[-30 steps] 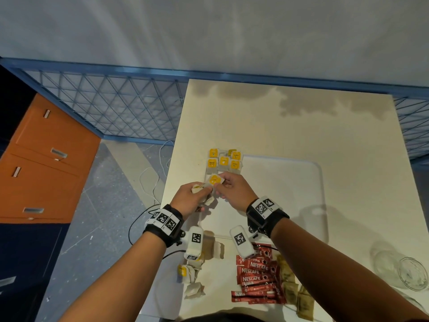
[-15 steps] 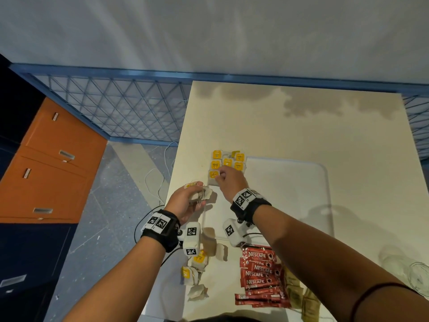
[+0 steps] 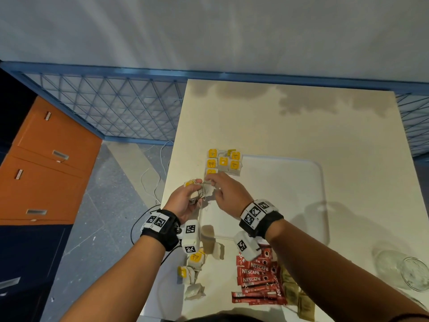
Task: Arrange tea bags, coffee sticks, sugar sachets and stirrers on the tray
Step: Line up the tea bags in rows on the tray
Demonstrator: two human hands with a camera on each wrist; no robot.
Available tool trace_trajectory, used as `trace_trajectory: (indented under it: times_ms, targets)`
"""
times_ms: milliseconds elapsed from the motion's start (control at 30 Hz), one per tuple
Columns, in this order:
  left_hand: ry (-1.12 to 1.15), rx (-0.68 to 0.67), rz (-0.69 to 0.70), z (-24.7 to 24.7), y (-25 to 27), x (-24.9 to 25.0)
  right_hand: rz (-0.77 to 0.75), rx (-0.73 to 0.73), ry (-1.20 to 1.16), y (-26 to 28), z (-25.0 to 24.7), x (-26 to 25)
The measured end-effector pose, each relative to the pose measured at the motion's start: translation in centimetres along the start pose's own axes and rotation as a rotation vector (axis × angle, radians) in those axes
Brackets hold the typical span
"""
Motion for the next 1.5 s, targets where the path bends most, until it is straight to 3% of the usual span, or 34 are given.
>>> trace_trajectory:
  times_ms: [100,300,600,700,1000,1233,1500]
  targets:
    - [0.010,-0.032,-0.008,0.6,0.3,0.0,-0.052,-0.003,-0.011,1.2,0.2,-0.1]
    - [-0.035,-0.113,0.025,1.9,1.1,0.4,-0.003,0.122,-0.151,1.6,-0.5,0.8]
    - [-0.094,-0.106,0.017,1.8,1.0,0.2,0.257,0.155,-0.466,0.8,-2.0,3.5]
    - [-0.129,-0.094,0.034,1.9,1.1,0.3,0.268,0.148,-0.389,0.2,-2.3,4.3]
    - [-0.049,-0.149,0.010,2.3,1.2,0.6,0.147,-0.058,0.290,-3.6,-2.9,3.4]
    - [0.042,-0.235,-0.019,2.4,1.8,0.9,0.151,-0.018,0.398,-5.1,-3.6,1.9]
    - [0.036,-0.317,0.034,2.6,1.7,0.7,0.175,0.120,0.221,-3.9,-3.7,1.7]
Point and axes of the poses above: each hand's wrist, its own y-axis away from the middle knuckle, its own z-axis out of the palm, x = y × z, the point moved 6 cm from there along -y, towards the middle knuckle, and after that the axes turned 3 degrees about y, right-handed, at the moved point
